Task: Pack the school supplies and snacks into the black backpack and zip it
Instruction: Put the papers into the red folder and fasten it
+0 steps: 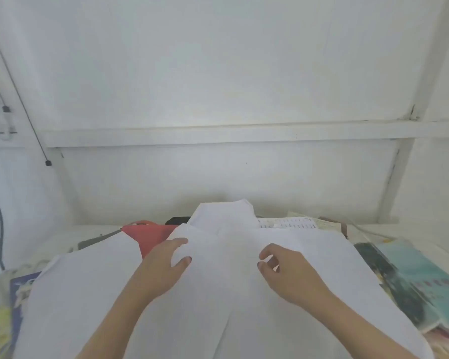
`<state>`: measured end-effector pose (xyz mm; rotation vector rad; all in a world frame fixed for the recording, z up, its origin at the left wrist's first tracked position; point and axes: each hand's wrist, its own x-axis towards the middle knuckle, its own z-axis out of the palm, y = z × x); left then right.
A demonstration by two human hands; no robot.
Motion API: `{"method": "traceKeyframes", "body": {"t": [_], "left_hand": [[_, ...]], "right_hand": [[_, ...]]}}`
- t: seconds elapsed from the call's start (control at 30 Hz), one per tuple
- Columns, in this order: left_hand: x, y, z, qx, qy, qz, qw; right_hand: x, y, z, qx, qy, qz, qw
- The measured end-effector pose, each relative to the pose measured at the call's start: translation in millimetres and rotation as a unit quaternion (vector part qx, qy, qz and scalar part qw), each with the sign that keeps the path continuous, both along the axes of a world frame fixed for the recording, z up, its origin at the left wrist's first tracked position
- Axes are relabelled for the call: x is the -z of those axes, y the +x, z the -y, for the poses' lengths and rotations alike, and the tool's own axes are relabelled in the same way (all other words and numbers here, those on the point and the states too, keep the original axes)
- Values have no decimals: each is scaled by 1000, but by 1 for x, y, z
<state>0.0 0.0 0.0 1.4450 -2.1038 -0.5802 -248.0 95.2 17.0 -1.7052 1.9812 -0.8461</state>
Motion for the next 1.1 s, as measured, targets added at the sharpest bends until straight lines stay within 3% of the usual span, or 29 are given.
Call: {"method": "traceKeyframes", "body": {"t": [0.17, 0.4, 0.53, 0.63, 0.87, 1.0, 1.1], "left_hand": [[23, 25, -6, -49, -6, 71, 996], [33, 37, -14, -101, 16, 87, 991], [30, 38, -16, -114, 30, -3, 993], [22, 36, -17, -132, 29, -117, 984], [4, 27, -18, -173, 86, -360, 913], [1, 7, -23, -149, 108, -419, 889], [5, -9, -24, -121, 119, -397, 902]], "right_hand": [[24, 20, -5, -38, 68, -17, 997], [32, 36, -3, -47, 45, -65, 996], [35, 40, -3, -61, 47, -58, 995], [38, 42, -1, -59, 46, -24, 997], [36, 36, -6, -17, 2, 123, 992], [35, 24, -15, 13, -12, 161, 987], [33, 12, -22, 56, -47, 169, 983]]}}
